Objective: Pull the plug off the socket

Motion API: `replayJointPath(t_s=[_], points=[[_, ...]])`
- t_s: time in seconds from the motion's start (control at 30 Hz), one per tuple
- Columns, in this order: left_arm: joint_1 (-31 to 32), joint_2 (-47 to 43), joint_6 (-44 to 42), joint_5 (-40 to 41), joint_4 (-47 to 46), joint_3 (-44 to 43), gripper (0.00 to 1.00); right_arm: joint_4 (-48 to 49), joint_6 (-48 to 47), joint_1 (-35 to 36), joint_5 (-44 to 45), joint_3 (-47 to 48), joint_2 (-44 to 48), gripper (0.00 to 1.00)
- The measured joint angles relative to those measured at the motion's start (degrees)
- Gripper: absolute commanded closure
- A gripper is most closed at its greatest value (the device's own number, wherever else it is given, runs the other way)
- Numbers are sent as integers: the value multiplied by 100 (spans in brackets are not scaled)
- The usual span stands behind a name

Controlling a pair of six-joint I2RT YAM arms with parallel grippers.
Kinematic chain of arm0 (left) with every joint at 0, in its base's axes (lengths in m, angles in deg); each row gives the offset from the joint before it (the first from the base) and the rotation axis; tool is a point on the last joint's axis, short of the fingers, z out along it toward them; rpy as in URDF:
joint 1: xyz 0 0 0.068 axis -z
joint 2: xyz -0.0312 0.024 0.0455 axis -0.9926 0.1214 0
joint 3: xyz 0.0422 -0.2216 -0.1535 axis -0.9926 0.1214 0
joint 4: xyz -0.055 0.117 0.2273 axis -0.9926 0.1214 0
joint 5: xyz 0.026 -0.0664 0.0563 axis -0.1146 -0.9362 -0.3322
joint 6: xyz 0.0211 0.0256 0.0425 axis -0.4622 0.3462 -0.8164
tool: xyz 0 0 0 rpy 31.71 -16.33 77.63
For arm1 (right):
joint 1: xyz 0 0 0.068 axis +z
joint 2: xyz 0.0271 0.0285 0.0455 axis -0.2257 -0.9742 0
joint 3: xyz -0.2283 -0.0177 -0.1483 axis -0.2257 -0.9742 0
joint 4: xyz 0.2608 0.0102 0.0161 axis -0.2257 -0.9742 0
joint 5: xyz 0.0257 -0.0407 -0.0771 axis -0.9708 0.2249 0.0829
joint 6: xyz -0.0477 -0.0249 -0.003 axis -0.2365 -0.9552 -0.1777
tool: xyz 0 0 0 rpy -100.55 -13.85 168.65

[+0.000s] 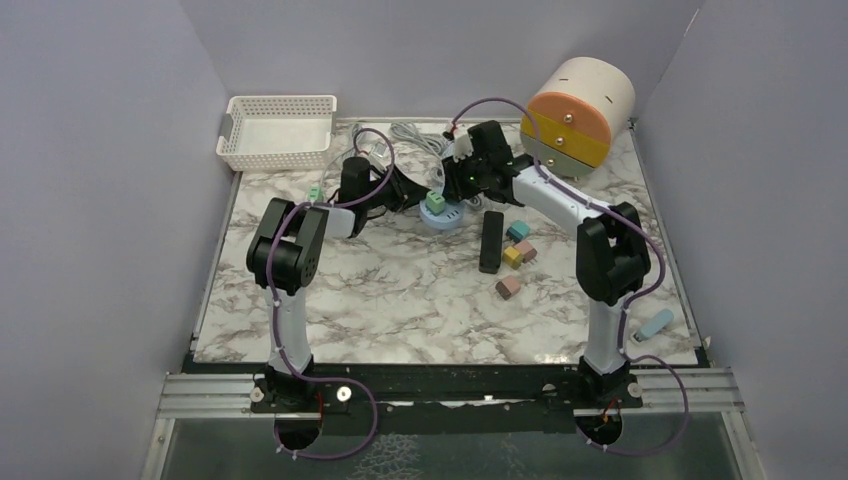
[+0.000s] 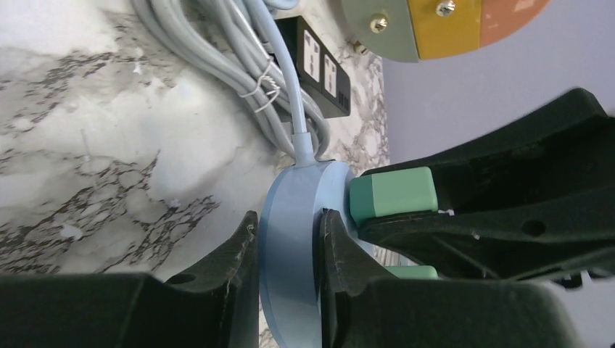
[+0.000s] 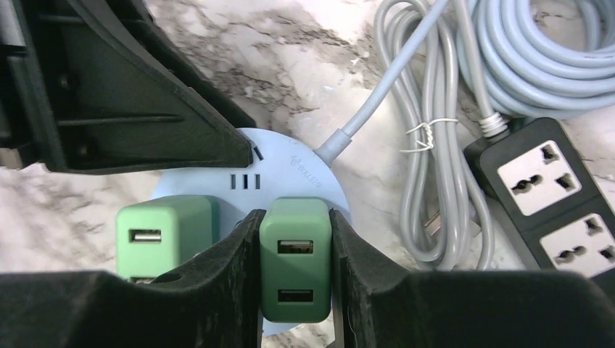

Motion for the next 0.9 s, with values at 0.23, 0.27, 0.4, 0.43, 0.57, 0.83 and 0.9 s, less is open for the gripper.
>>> replayJointPath(t_s=[0.23,0.27,0.4,0.43,0.57,0.83,0.9], points=[[195,-2,37,195,-142,-197,100,-15,468,-719,-1462,-74,155,99],[227,-2,-17,251,-81,-236,100,-140,352,-671,-1276,-7,155,99],[232,-7,-570,549,623,-376,100,-199,-463,153,343,138,313,99],[219,9,-728,656,892,-374,100,-92,-621,409,627,146,393,99],[190,46,-1115,903,1532,-498,100,212,-542,793,57,127,861,99],[214,46,-1386,1032,1904,-763,100,756,186,-815,-837,-564,1523,99],[214,48,-1432,1051,1993,-833,100,776,236,-645,-859,-1169,1716,99]])
